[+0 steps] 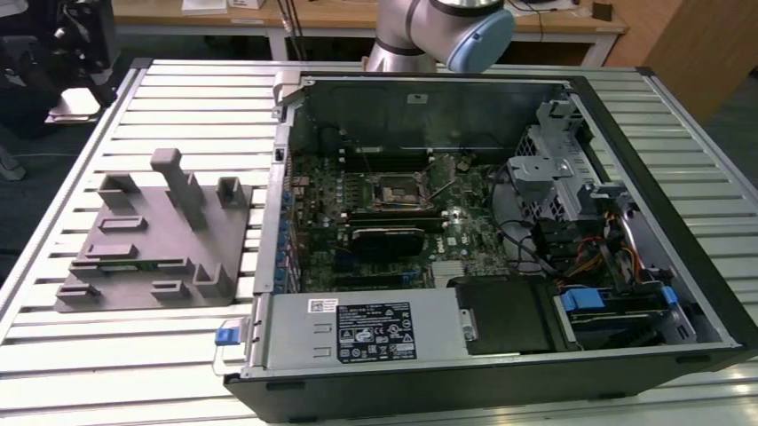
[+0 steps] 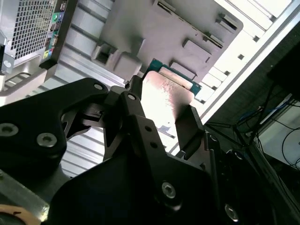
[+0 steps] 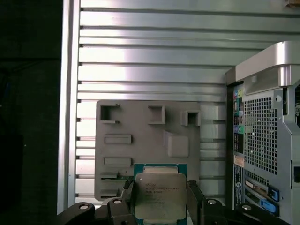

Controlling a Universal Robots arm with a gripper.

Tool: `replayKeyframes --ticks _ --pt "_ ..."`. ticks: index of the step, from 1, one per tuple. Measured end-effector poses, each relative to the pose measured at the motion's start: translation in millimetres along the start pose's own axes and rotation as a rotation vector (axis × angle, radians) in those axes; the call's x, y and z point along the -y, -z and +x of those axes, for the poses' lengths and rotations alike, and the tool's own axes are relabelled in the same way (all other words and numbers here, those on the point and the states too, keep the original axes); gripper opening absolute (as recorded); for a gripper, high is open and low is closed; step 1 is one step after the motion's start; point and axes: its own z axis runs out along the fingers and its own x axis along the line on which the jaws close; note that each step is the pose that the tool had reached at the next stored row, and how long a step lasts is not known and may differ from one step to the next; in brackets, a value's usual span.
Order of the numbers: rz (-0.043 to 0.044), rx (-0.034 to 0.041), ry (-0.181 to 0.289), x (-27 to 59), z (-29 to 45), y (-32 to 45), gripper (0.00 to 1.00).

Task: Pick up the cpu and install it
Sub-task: 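Pick up the cpu and move it towards the insertion slot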

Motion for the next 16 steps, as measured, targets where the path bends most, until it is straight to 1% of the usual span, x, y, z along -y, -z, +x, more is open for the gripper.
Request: replayKeyframes --ticks 8,16 --pt "0.0 0.0001 0.0 0.0 -24.9 -0.6 0.53" --pt "0.0 0.0001 0.0 0.0 -48.2 -1.2 0.53"
